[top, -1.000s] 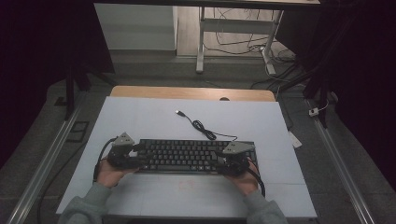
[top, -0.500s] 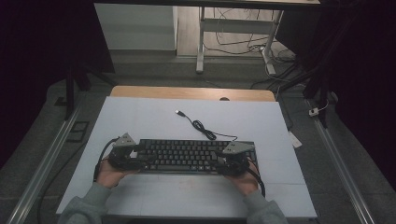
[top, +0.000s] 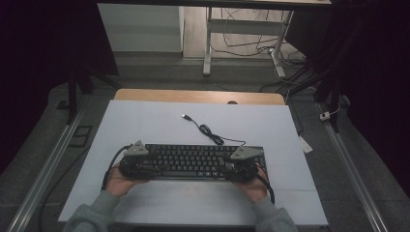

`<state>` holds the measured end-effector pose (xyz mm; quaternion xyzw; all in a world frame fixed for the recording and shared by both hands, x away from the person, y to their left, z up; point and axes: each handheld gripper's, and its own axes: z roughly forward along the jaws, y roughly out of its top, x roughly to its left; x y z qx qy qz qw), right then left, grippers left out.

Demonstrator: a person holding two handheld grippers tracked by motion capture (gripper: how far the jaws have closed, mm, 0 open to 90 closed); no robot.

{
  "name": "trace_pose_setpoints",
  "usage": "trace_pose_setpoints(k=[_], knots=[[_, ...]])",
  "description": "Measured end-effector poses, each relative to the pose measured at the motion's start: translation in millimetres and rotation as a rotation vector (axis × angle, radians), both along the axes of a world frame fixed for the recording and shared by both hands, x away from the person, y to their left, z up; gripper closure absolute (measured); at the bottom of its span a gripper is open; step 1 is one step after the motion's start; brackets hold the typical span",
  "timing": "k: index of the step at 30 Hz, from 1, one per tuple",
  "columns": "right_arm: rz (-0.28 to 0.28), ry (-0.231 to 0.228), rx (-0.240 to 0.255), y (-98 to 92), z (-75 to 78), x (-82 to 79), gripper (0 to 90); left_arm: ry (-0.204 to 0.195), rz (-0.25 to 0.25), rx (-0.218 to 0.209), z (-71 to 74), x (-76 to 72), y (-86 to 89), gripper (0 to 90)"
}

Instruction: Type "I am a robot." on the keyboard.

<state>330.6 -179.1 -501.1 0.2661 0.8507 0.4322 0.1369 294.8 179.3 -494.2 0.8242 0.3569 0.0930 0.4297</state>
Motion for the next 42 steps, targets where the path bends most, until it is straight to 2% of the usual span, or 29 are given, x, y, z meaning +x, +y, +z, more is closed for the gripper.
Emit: trace_pose_setpoints(k=[8,13,20,24,26,42], knots=[[0.002,0.000,0.000,0.9,-0.4,-0.3,49.9,-0.005,-0.065,0.024,-4.4,-1.8,-17.4,39.2],[0.004,-0.001,0.002,0.7,-0.1,-0.2,49.9,-0.009,-0.089,0.044,-7.2,-2.6,-24.6,46.2],[0.002,-0.002,0.003,0.3,0.0,-0.3,49.8,0.000,-0.090,0.083,-13.0,-0.6,-30.7,66.8],[0.003,-0.001,0.002,0.5,-0.2,-0.2,49.8,0.015,-0.098,0.092,-15.8,0.3,-33.1,84.6],[0.002,-0.002,0.002,0.7,-0.3,-0.3,49.8,0.019,-0.106,0.105,-17.2,0.7,-34.6,88.6],[0.002,-0.002,-0.001,0.8,-0.4,-0.3,49.7,0.029,-0.090,0.135,-26.1,4.1,-41.6,88.9]])
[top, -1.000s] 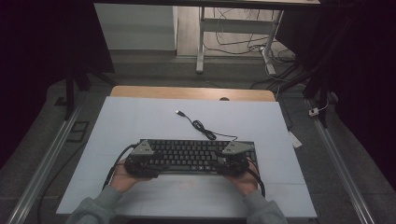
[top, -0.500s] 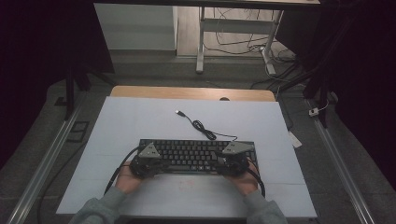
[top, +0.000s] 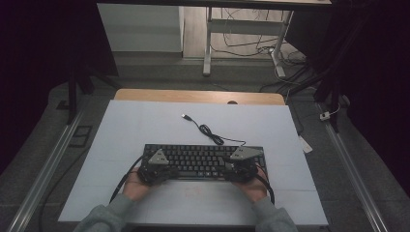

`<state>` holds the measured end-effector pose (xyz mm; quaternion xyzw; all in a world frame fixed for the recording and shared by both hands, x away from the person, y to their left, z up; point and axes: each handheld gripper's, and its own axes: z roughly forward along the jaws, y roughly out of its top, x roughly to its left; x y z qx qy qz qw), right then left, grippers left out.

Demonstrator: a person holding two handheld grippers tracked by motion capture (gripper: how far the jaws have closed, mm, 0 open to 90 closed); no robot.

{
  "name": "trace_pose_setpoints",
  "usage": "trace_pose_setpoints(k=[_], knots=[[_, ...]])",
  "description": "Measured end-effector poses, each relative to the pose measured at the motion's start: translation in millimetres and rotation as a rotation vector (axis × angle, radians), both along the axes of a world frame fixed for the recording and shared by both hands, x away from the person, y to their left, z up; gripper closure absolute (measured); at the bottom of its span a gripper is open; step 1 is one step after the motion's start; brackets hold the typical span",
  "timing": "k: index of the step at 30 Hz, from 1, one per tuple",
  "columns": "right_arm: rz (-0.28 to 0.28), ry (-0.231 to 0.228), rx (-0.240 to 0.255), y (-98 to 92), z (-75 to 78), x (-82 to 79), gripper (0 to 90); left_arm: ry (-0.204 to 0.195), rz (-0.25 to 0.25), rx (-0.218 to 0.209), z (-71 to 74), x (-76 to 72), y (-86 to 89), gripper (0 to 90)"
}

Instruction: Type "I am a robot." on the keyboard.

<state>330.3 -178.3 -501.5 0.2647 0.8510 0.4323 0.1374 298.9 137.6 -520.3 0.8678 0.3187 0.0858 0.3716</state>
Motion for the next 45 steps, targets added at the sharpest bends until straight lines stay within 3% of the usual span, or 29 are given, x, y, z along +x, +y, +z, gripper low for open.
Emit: trace_pose_setpoints(k=[17,24,28,35,45], knots=[[0.003,-0.001,0.001,0.2,-0.1,-0.1,49.8,-0.005,0.004,0.016,-4.5,0.7,-2.3,89.0],[-0.002,0.001,0.001,-1.2,0.4,0.4,49.8,-0.049,0.034,-0.067,11.3,-3.0,10.0,87.9],[-0.001,0.000,0.001,-0.9,0.5,-0.1,49.8,-0.061,0.074,-0.087,18.3,-5.1,21.7,73.3],[-0.005,-0.001,0.014,-2.0,0.7,-0.1,49.7,-0.040,0.153,-0.120,23.4,-8.3,43.2,46.0],[-0.006,-0.005,0.027,-3.7,2.1,-0.7,49.3,-0.026,0.179,-0.112,24.3,-8.2,52.1,35.8]])
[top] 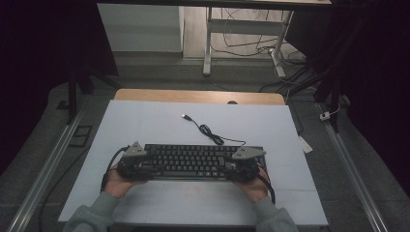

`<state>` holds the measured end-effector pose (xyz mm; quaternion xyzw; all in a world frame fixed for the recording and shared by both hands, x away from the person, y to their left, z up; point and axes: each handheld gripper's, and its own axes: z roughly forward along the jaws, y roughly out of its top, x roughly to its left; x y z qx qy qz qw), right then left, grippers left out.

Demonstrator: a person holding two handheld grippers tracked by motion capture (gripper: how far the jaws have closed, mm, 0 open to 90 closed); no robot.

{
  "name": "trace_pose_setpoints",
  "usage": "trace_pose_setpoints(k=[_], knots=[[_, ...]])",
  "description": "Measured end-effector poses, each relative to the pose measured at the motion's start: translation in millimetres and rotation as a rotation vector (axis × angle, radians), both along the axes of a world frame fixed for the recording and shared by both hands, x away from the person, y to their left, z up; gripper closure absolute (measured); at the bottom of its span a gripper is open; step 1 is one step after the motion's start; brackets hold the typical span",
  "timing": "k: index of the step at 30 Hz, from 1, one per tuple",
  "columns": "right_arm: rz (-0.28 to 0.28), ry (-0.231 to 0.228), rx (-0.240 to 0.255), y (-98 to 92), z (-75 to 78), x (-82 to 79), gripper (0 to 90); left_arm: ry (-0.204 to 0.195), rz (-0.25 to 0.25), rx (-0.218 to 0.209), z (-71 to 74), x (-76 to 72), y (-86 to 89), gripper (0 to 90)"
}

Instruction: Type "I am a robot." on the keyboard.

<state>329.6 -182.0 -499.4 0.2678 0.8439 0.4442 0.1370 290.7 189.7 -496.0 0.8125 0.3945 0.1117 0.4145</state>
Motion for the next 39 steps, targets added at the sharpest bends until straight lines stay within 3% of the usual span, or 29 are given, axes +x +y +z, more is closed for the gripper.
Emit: trace_pose_setpoints(k=[19,33,39], knots=[[0.001,0.001,-0.009,0.5,-0.6,0.4,49.2,-0.006,0.011,0.003,0.4,1.0,3.7,35.1],[0.000,0.004,-0.007,0.6,-0.7,0.3,49.2,-0.035,0.004,0.005,4.7,4.2,1.4,41.4],[-0.002,0.002,-0.003,0.1,-0.4,0.3,49.2,-0.029,-0.006,0.030,3.2,13.2,-4.3,47.0]])
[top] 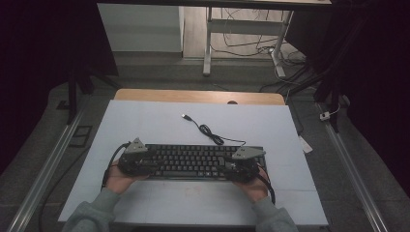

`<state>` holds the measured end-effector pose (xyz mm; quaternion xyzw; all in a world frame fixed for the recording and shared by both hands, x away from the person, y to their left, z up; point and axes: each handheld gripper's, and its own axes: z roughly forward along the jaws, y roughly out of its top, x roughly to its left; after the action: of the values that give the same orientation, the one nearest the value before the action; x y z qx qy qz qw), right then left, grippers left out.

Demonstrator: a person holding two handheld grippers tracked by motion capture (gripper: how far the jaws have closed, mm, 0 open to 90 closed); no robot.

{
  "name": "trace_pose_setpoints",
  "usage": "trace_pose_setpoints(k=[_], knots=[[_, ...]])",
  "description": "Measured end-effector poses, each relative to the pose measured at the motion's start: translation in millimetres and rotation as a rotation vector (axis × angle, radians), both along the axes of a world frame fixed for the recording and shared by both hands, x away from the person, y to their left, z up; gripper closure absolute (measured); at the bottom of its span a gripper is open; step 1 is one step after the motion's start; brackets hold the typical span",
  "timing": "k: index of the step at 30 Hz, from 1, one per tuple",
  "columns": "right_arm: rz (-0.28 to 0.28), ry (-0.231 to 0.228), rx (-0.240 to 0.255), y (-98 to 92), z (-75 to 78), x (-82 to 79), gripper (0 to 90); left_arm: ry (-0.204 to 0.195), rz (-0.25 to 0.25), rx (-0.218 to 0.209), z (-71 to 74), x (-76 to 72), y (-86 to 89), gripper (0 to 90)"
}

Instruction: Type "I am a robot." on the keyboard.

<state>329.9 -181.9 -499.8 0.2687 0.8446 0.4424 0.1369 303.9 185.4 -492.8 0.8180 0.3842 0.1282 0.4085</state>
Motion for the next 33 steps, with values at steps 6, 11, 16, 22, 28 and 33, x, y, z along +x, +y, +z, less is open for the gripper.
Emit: trace_pose_setpoints(k=[6,11,16,22,28,33], knots=[[-0.007,0.000,-0.004,-0.5,0.1,0.2,49.2,0.005,-0.010,0.025,-1.5,10.9,-6.5,52.2],[-0.005,0.004,-0.005,0.1,-1.0,0.9,49.3,0.010,-0.017,0.042,-5.9,20.8,-13.5,59.3],[-0.004,0.005,-0.010,0.2,-1.1,0.5,49.4,0.020,-0.022,0.055,-10.0,26.7,-17.5,69.8],[-0.004,0.003,-0.011,0.7,-1.1,0.2,49.3,0.038,-0.020,0.058,-15.2,32.3,-20.4,88.0],[-0.008,0.000,-0.022,0.5,-1.2,0.2,49.3,0.057,-0.024,0.068,-21.0,37.2,-27.5,88.9],[-0.004,-0.002,-0.021,-0.2,-1.1,-0.4,49.3,0.061,-0.029,0.083,-24.2,39.3,-32.8,88.9]])
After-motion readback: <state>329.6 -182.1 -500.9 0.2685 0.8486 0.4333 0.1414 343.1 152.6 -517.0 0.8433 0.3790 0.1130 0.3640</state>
